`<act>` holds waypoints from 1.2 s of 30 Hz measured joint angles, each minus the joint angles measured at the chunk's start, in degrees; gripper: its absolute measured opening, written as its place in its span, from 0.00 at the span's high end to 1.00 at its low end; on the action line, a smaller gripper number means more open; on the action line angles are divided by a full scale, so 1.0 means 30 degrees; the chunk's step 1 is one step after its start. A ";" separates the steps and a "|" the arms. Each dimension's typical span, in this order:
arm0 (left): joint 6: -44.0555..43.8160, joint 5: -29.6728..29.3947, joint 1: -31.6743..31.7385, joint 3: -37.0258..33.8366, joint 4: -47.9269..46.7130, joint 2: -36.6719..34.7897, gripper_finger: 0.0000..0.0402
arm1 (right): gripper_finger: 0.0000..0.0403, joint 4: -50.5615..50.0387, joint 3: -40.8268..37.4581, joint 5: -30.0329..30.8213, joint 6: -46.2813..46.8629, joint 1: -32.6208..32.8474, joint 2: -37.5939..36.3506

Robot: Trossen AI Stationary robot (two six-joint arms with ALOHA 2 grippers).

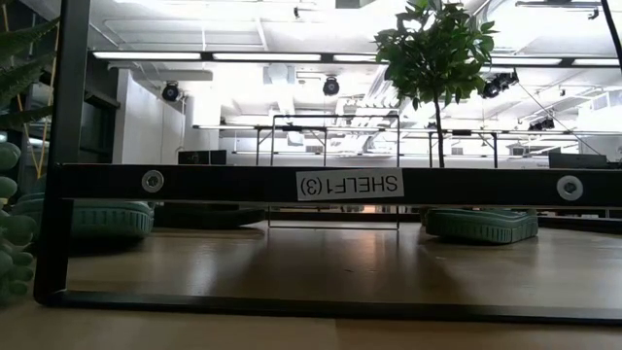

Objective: Pick and place slides into the shelf
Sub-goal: Put the right black slides on the shelf

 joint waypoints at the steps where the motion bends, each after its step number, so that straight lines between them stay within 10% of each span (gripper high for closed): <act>1: -0.0089 -0.0003 0.0000 0.0005 0.0083 0.0007 0.94 | 0.88 -0.0096 0.0000 0.0021 0.0012 -0.0015 -0.0029; 23: -0.0095 0.0165 0.0029 0.0005 -0.0427 0.0000 0.93 | 0.76 -0.2147 0.0004 0.6470 0.0296 -0.0466 -0.3343; 36: 0.4289 -0.3720 0.0022 0.0005 -0.3481 0.0000 0.92 | 0.76 -0.2603 0.0011 1.0780 0.0642 0.0169 -0.5112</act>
